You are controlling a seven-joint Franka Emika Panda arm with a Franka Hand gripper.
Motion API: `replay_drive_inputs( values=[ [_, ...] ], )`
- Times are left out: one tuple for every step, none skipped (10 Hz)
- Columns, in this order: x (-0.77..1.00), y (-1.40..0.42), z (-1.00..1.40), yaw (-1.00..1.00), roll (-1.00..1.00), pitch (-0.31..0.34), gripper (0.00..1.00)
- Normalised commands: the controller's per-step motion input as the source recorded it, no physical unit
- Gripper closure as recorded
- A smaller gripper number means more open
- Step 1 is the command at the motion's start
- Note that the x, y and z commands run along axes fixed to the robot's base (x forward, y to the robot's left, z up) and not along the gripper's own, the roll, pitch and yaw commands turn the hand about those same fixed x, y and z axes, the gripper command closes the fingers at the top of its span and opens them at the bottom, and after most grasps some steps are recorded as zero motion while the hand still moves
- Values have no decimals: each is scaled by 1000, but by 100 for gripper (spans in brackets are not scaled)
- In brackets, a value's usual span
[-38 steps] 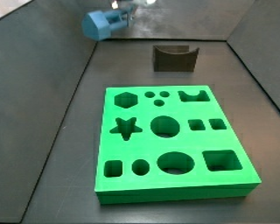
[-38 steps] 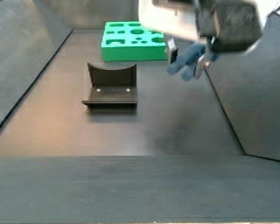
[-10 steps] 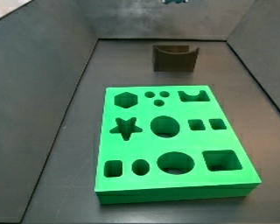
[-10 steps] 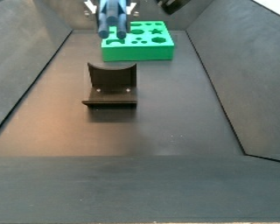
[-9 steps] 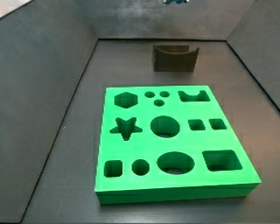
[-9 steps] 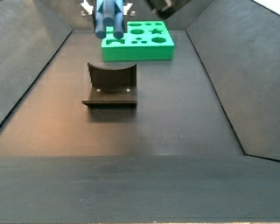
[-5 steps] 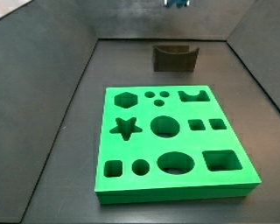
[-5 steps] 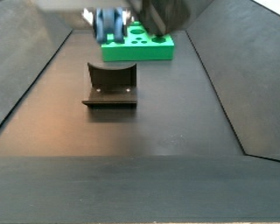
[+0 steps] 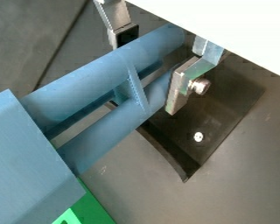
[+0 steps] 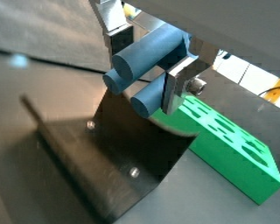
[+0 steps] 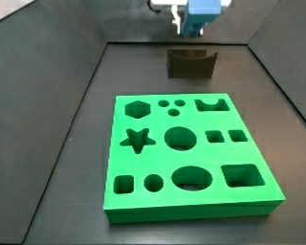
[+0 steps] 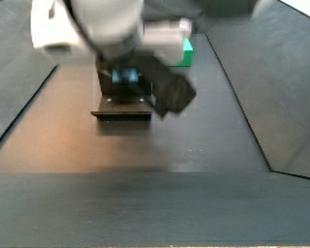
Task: Pick up the 3 prong object. Move up. Place the 3 prong object on the fixture. Regrasp the 3 prong object. Move to above the board. Insert the 3 prong object.
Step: Place the 3 prong object on the fixture.
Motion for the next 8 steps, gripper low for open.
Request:
replay_drive_inputs(
  values=[
    [157, 102, -1000, -137, -642, 24, 100],
    [169, 110, -1000, -118, -417, 16, 100],
    [176, 113, -1000, -106, -262, 15, 100],
    [184, 103, -996, -98, -203, 8, 100],
    [132, 81, -720, -88, -153, -1, 100],
    [93, 65, -469, -76, -132, -13, 100],
    [65, 68, -420, -67, -85, -21, 100],
    [60, 57, -421, -67, -86, -19, 100]
  ],
)
